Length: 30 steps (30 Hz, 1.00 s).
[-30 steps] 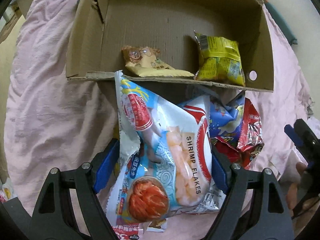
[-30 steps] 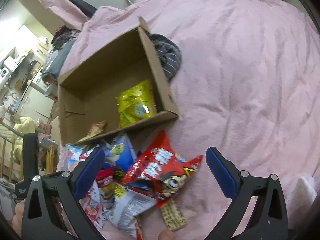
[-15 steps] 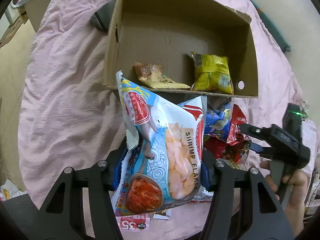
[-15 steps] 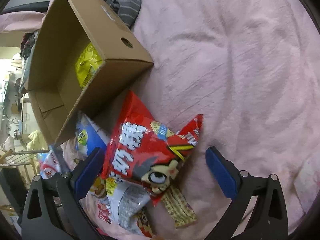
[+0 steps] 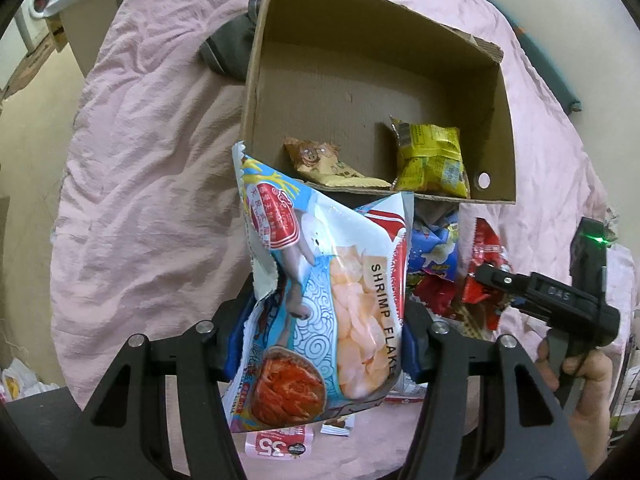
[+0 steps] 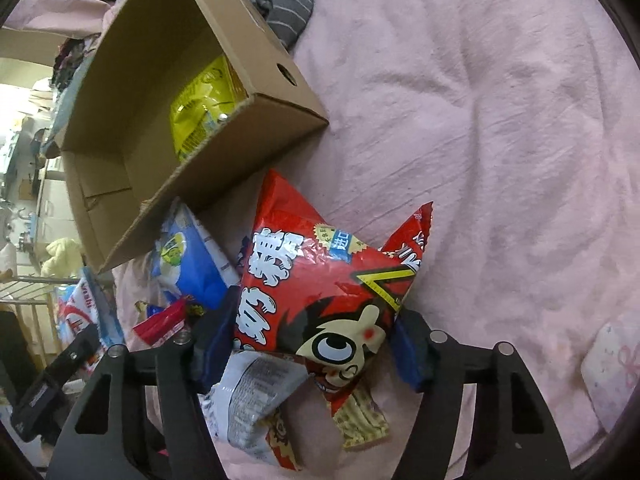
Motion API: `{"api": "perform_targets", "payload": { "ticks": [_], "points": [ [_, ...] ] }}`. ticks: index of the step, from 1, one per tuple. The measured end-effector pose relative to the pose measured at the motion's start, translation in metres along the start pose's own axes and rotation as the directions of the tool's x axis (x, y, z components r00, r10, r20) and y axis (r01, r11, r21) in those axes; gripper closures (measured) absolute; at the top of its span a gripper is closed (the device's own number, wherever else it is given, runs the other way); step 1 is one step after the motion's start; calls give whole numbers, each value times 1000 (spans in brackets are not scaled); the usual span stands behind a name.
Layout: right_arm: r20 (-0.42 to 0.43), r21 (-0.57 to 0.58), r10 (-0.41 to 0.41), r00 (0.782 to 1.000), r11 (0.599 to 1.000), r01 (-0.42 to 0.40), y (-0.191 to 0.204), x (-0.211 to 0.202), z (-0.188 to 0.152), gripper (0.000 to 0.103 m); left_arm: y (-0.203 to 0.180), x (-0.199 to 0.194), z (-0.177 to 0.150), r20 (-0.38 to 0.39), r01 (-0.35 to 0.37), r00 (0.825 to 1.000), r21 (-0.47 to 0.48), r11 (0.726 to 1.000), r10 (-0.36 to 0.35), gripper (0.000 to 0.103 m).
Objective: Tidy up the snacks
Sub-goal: 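Grasp the red cartoon-face bag with the right tool, then lower both bags into the box and open both tools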
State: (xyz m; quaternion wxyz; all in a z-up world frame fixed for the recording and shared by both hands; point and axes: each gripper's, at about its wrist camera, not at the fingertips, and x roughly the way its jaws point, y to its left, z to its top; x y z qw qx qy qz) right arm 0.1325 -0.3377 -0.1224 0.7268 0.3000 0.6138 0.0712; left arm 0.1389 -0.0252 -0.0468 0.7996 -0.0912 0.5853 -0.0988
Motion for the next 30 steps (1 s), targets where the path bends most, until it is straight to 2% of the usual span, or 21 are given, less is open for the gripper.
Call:
{"api": "perform_targets", "payload": {
  "ticks": [7, 14, 19, 27, 30],
  "points": [
    [26, -22, 30, 999, 999, -29, -12, -21, 0, 34, 6, -6, -4, 55, -23, 998, 5, 1000, 22, 48],
    [48, -99, 105, 993, 990, -100, 1, -40, -6, 34, 16, -23, -7, 140, -45, 989, -6, 999, 46, 48],
    [93, -213, 158, 983, 968, -136, 20, -59, -18, 34, 14, -38, -8, 174, -72, 982, -27, 997, 76, 48],
    [206, -295, 248, 946, 938, -182, 49, -84, -23, 34, 2, -64, 5, 233, -98, 967, -24, 995, 101, 48],
    [267, -333, 245, 932, 931, -149, 64, -94, -20, 34, -5, -69, 13, 251, -109, 962, -8, 994, 108, 48]
  ]
}}
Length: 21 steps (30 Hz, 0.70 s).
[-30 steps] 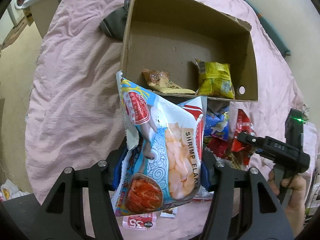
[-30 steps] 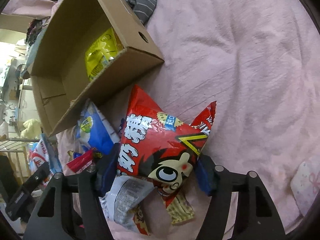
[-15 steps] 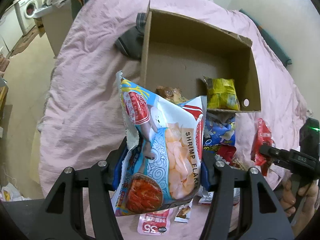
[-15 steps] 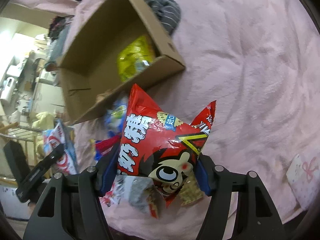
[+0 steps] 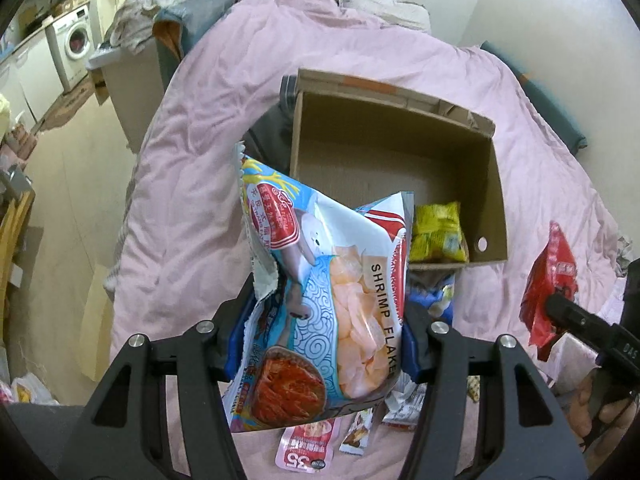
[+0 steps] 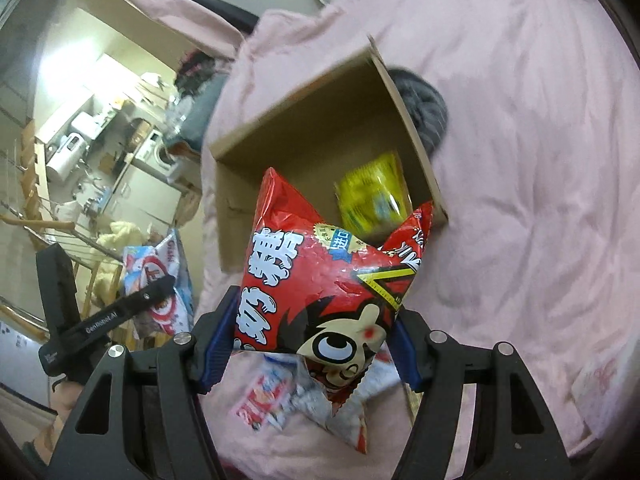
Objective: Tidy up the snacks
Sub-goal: 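Lower both bags into the box and open both tools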
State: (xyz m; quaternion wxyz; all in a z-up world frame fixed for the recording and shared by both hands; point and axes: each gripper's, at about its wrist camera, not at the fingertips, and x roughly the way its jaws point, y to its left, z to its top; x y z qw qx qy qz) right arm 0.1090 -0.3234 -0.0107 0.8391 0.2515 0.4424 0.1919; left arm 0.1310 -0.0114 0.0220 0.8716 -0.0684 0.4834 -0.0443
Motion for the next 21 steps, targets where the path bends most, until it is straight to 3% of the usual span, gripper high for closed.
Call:
{"api": "perform_targets", "payload": {
  "ticks": [5, 21],
  "points": [
    [45, -67, -22, 999, 997, 25, 16, 4, 11, 34, -10, 4, 15, 11, -2, 1000, 31, 1000, 2, 48],
    [14, -145, -72, 997, 987, 73, 31, 48, 41, 34, -32, 40, 52, 30, -1, 1000, 119, 993, -3, 48]
  ]
}}
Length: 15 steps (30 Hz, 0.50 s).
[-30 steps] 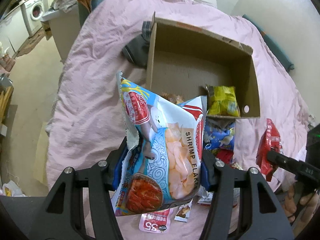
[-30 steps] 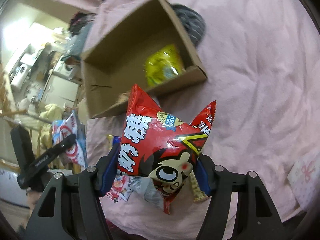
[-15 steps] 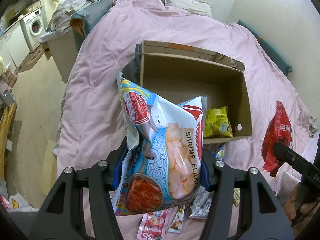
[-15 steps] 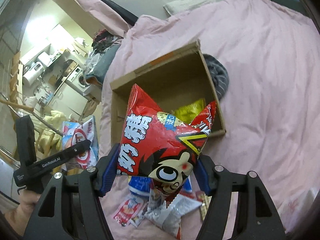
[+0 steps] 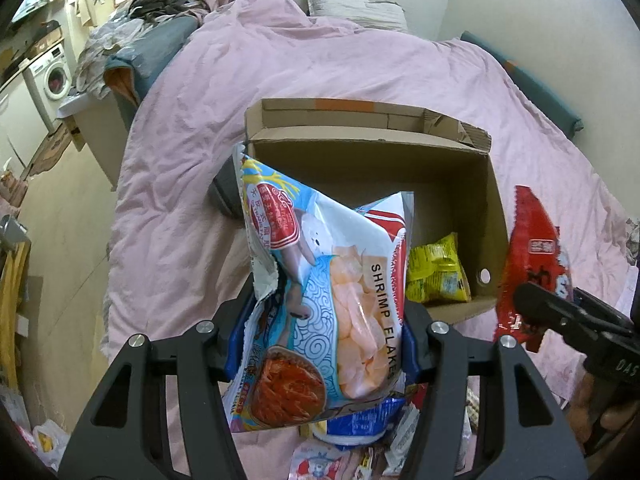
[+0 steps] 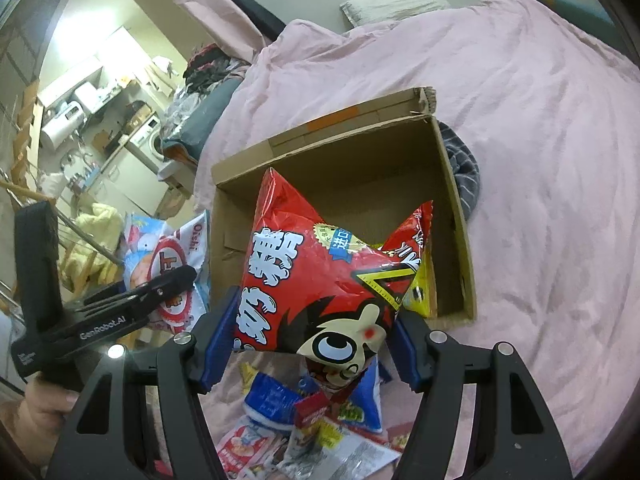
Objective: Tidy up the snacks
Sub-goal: 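Lower both bags into the box and open both tools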
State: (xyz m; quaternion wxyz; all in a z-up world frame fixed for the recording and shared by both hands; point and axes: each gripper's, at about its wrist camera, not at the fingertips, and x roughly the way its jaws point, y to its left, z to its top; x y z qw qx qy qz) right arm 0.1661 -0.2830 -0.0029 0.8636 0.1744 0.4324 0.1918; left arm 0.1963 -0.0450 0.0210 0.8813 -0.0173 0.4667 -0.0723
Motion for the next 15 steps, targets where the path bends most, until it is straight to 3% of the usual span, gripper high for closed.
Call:
{"api": "perform_targets", "payload": {
  "ticks": [8, 12, 15],
  "points": [
    [-23, 5, -37, 999, 999, 37, -8, 27, 12, 34, 7, 24, 9, 53, -5, 999, -5, 1000, 5, 48],
    [-16, 33, -64, 998, 997, 65, -14, 43, 20, 34, 19, 38, 17, 34, 18, 999, -63, 998, -16, 48],
    [-24, 40, -63, 998, 997, 64, -16, 57, 29, 34, 16, 44, 17, 38, 0, 999, -30, 1000, 1, 48]
  ]
}}
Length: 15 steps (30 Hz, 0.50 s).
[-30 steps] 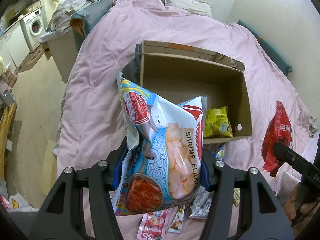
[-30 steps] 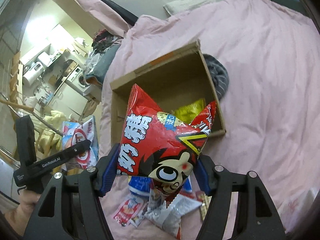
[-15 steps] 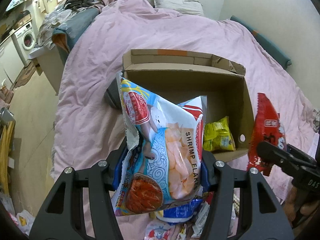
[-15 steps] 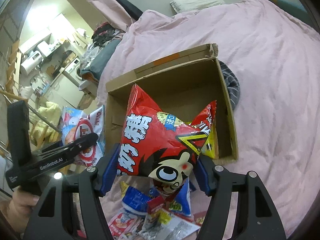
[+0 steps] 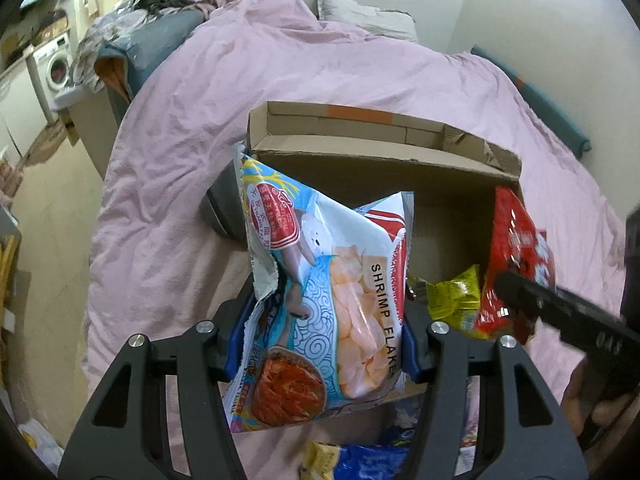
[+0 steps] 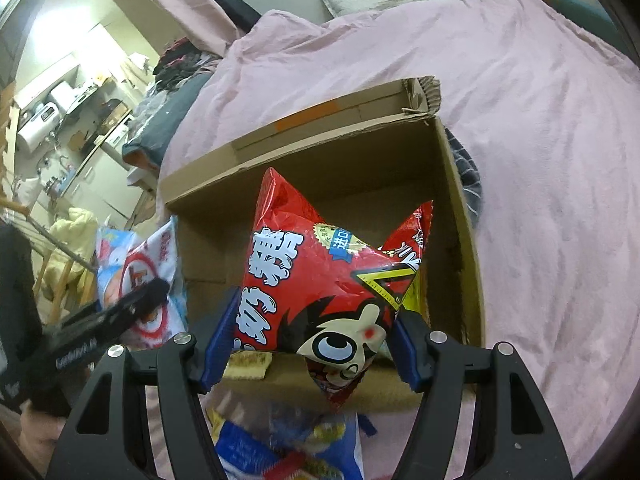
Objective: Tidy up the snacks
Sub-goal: 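Lower both bags into the box and open both tools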
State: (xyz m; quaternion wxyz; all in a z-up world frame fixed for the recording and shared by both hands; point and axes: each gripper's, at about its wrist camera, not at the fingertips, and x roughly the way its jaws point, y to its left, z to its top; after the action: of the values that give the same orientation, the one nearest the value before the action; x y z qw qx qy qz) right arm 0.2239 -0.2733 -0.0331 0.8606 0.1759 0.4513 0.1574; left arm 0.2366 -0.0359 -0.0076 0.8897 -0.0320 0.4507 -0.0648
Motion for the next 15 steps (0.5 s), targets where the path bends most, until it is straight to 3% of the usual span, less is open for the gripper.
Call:
{"api": "perform_targets", "payload": {
  "ticks": [15],
  "points": [
    [-81, 24, 16, 997, 1000, -14, -6, 31, -7, 32, -5, 23, -11, -57, 16, 998, 25, 1000, -15, 47]
  ]
}}
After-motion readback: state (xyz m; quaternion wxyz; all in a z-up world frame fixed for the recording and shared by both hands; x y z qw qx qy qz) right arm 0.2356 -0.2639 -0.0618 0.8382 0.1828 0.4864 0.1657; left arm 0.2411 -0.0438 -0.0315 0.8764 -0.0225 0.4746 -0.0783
